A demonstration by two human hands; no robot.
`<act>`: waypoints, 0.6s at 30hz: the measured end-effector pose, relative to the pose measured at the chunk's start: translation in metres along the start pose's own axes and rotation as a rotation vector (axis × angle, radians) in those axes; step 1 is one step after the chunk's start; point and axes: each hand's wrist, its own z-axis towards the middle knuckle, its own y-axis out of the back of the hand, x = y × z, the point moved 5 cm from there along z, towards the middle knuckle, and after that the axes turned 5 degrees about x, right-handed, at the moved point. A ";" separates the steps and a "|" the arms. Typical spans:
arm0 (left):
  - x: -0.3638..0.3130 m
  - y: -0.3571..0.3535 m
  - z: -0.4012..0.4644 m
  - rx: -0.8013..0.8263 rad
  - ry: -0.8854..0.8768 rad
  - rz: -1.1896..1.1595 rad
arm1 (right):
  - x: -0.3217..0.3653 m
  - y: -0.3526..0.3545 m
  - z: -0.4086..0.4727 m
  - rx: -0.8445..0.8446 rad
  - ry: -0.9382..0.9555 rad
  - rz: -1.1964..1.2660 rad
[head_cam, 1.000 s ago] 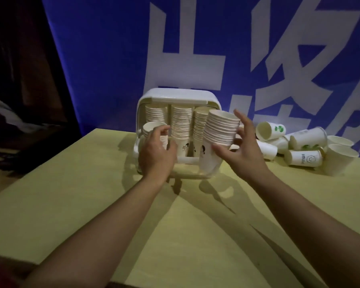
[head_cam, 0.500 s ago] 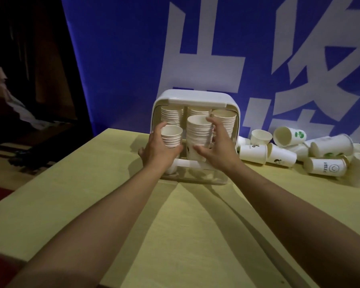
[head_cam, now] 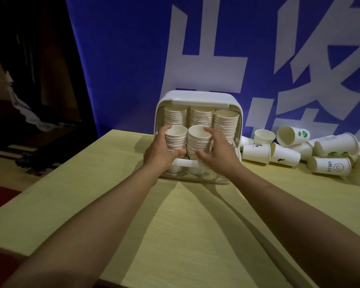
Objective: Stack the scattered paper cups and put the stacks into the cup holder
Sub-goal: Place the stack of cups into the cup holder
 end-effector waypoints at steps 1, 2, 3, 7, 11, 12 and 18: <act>0.000 0.000 -0.001 0.004 -0.003 -0.008 | 0.000 0.001 0.001 0.008 -0.003 0.003; 0.000 0.000 -0.001 0.010 -0.004 -0.020 | -0.001 0.001 0.002 0.015 -0.006 0.008; 0.000 0.000 -0.001 0.016 -0.005 -0.029 | -0.001 0.002 0.003 0.020 -0.010 0.013; 0.000 0.001 -0.001 0.043 -0.009 -0.024 | 0.001 0.004 0.006 0.055 -0.029 0.034; 0.000 0.003 -0.002 0.037 -0.004 -0.026 | 0.003 0.004 0.003 0.076 -0.028 0.074; -0.001 0.005 -0.004 -0.002 0.005 0.001 | 0.003 0.005 0.002 0.079 -0.025 0.079; -0.040 0.022 -0.032 -0.408 -0.218 -0.046 | -0.001 0.038 -0.011 0.071 -0.039 0.068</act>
